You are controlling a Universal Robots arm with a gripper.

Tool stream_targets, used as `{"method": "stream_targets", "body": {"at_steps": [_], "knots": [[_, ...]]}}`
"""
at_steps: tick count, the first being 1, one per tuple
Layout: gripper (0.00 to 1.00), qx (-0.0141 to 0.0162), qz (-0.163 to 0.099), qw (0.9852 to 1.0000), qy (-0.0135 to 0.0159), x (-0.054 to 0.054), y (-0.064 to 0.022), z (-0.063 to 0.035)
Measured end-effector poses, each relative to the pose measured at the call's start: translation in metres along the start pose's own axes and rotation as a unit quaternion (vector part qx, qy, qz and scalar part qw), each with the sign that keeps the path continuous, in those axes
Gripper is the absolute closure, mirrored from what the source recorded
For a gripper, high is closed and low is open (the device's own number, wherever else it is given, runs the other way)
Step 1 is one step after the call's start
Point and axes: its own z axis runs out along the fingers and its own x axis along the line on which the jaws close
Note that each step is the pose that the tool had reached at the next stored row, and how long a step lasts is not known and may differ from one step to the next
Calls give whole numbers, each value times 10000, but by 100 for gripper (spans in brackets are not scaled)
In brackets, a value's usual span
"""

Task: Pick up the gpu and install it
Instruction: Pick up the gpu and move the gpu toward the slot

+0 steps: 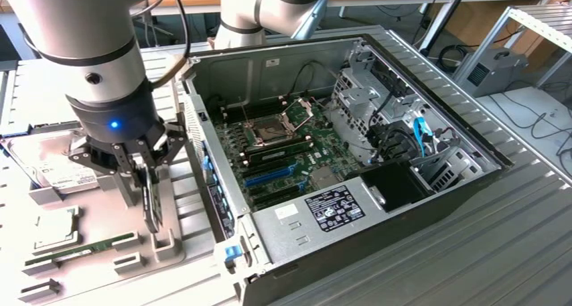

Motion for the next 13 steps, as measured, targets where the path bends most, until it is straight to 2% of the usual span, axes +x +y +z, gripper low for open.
{"method": "stream_targets", "body": {"at_steps": [13], "knots": [[74,13,-1,10000,-1,-1,11,-64]]}}
